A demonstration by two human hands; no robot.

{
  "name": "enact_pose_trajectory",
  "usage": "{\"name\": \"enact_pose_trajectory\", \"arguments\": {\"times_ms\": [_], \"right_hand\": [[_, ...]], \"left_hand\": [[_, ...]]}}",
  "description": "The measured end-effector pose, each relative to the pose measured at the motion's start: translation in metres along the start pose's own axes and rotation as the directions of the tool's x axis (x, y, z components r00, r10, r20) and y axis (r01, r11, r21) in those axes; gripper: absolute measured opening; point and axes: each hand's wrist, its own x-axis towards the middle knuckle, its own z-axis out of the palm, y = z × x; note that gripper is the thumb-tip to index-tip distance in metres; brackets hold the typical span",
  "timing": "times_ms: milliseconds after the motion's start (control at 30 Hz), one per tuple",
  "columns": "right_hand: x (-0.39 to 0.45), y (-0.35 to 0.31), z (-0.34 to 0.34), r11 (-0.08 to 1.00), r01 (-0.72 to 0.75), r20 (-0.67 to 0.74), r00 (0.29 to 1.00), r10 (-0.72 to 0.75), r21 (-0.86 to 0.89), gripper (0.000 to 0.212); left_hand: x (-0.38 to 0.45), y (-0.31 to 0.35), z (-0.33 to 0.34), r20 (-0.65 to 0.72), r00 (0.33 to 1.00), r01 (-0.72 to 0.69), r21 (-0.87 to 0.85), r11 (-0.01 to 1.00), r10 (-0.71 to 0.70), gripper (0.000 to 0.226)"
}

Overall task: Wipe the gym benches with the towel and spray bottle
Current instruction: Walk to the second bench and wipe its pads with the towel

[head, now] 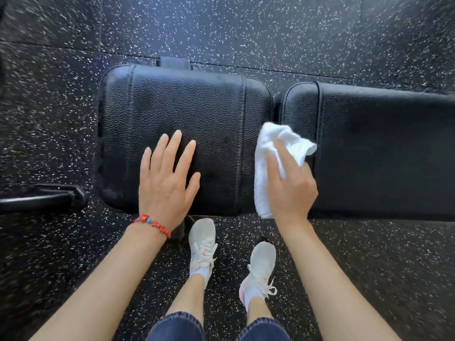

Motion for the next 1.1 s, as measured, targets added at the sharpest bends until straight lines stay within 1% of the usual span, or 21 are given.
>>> {"name": "enact_pose_trajectory", "arguments": {"times_ms": [33,100,233,333,433,500,567,667,733,800,867,1000,1100], "right_hand": [[-0.012,-0.006,0.001,1.0,0.025,0.025,0.999,-0.025,0.018,0.029],[-0.024,-0.016,0.004,0.996,0.083,0.031,0.996,-0.083,-0.008,0.029],[0.012,-0.025,0.028,0.974,0.185,-0.07,0.978,-0.196,-0.133,0.025],[0.05,-0.032,0.044,0.975,0.16,-0.121,0.976,-0.179,-0.155,0.024],[0.046,-0.035,0.046,0.983,0.119,-0.14,0.98,-0.139,-0.138,0.024],[0.023,-0.033,0.039,0.981,0.139,-0.139,0.978,-0.158,-0.135,0.025],[-0.004,-0.029,0.027,0.977,0.181,-0.078,0.979,-0.19,-0.113,0.027],[-0.03,-0.028,0.009,0.982,0.179,-0.01,0.984,-0.179,-0.059,0.027],[-0.038,-0.035,0.007,0.962,0.268,-0.007,0.963,-0.269,-0.049,0.026],[-0.04,-0.046,0.01,0.918,0.394,0.022,0.919,-0.393,-0.047,0.024],[-0.036,-0.055,0.016,0.889,0.452,0.059,0.892,-0.449,-0.072,0.022],[-0.001,-0.07,0.033,0.866,0.476,0.029,0.878,-0.477,-0.155,0.022],[0.034,-0.092,0.054,0.899,0.393,-0.026,0.914,-0.405,-0.193,0.019]], "left_hand": [[-0.002,-0.001,-0.001,-0.007,1.0,0.001,-0.008,1.0,-0.001,0.05],[-0.006,-0.002,-0.003,-0.019,1.0,0.014,-0.016,1.0,-0.014,0.05],[-0.016,-0.012,-0.006,-0.033,0.995,0.093,-0.029,0.995,-0.094,0.049],[-0.026,-0.022,-0.009,-0.03,0.989,0.146,-0.022,0.989,-0.147,0.049],[-0.032,-0.032,-0.01,-0.032,0.979,0.199,-0.008,0.98,-0.199,0.049],[-0.033,-0.034,-0.01,-0.025,0.98,0.198,-0.021,0.98,-0.198,0.05],[-0.032,-0.035,-0.01,-0.017,0.983,0.183,-0.021,0.983,-0.183,0.05],[-0.034,-0.035,-0.012,-0.002,0.985,0.175,-0.028,0.984,-0.175,0.05],[-0.034,-0.037,-0.013,-0.01,0.986,0.165,-0.037,0.986,-0.165,0.05],[-0.035,-0.042,-0.014,-0.024,0.985,0.169,-0.038,0.985,-0.17,0.05],[-0.037,-0.047,-0.015,-0.032,0.983,0.181,-0.032,0.983,-0.182,0.05],[-0.042,-0.059,-0.017,-0.045,0.984,0.173,-0.019,0.985,-0.173,0.05],[-0.043,-0.065,-0.016,-0.055,0.99,0.131,-0.025,0.991,-0.132,0.048]]}}
